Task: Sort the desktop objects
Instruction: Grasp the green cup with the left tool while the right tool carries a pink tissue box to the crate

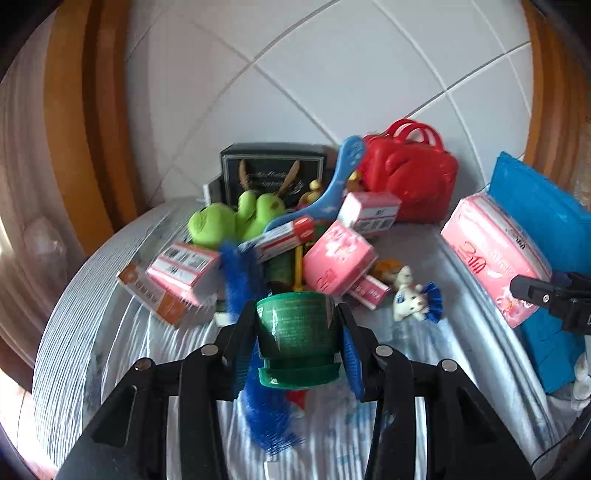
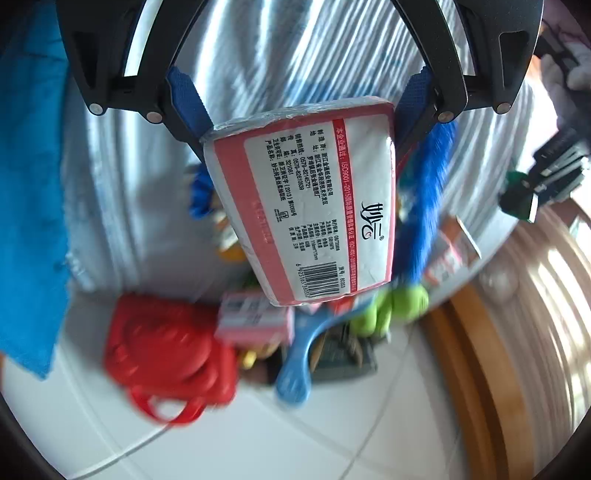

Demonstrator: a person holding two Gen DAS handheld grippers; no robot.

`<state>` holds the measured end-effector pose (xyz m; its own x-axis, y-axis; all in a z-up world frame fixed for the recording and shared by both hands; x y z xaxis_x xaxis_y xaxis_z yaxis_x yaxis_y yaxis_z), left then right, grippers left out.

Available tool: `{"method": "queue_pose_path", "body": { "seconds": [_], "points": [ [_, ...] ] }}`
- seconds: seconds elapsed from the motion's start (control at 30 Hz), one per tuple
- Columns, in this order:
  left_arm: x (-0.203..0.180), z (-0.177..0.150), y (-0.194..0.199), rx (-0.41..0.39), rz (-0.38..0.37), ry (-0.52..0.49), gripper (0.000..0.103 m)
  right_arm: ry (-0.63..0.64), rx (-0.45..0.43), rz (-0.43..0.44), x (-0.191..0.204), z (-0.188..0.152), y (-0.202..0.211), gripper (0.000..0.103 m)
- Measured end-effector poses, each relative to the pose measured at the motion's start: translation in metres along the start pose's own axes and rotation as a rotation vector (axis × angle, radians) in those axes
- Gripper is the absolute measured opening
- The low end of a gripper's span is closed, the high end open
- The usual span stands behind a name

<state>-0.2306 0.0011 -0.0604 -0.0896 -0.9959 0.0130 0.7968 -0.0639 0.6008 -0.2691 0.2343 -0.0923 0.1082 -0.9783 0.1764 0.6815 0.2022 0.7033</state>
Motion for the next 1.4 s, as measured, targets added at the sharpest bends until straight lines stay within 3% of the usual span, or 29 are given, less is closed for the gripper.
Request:
{"method": "queue_pose_path", "body": {
  "seconds": [0.27,0.47,0.77,0.87,0.97,1.2,1.37,1.4],
  "points": [
    [-0.144,0.085,0.037,-0.136,-0.209,-0.151,0.041,-0.094,-0.306,-0.176,-0.089,0.046,0.172,0.089],
    [-0.267,0.130,0.071,-0.192,-0.385,-0.229,0.041,-0.164,-0.393,-0.356,-0.173,0.040,0.262,0.089],
    [-0.429,0.152,0.098,-0.130,-0.541,-0.351,0.041,-0.259,-0.312,-0.516,-0.284,0.012,0.300,0.089],
    [-0.474,0.149,0.091,-0.043,-0.582,-0.394,0.041,-0.283,-0.275,-0.535,-0.311,-0.007,0.303,0.089],
    [-0.508,0.140,0.068,0.067,-0.572,-0.434,0.041,-0.299,-0.227,-0.548,-0.338,-0.025,0.311,0.089],
    [-0.549,0.122,0.041,0.233,-0.570,-0.448,0.041,-0.303,-0.153,-0.589,-0.372,-0.040,0.308,0.089],
    [-0.556,0.114,0.036,0.237,-0.514,-0.478,0.042,-0.337,-0.136,-0.578,-0.388,-0.048,0.303,0.089],
    [-0.556,0.113,0.036,0.237,-0.502,-0.486,0.048,-0.344,-0.135,-0.574,-0.393,-0.049,0.302,0.089]
  ]
}}
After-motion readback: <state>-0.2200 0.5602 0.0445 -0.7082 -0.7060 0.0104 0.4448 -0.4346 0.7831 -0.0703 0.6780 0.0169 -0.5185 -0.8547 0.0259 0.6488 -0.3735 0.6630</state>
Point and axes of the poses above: each gripper's, at about its wrist camera, not at the fingertips, and y roughly against the way its jaws point, x to its left, z to its top, the point moved 7 cm from there along -y, roughly the way its jaws point, and after that the axes turned 4 degrees about -y, right-handed, at the moved point
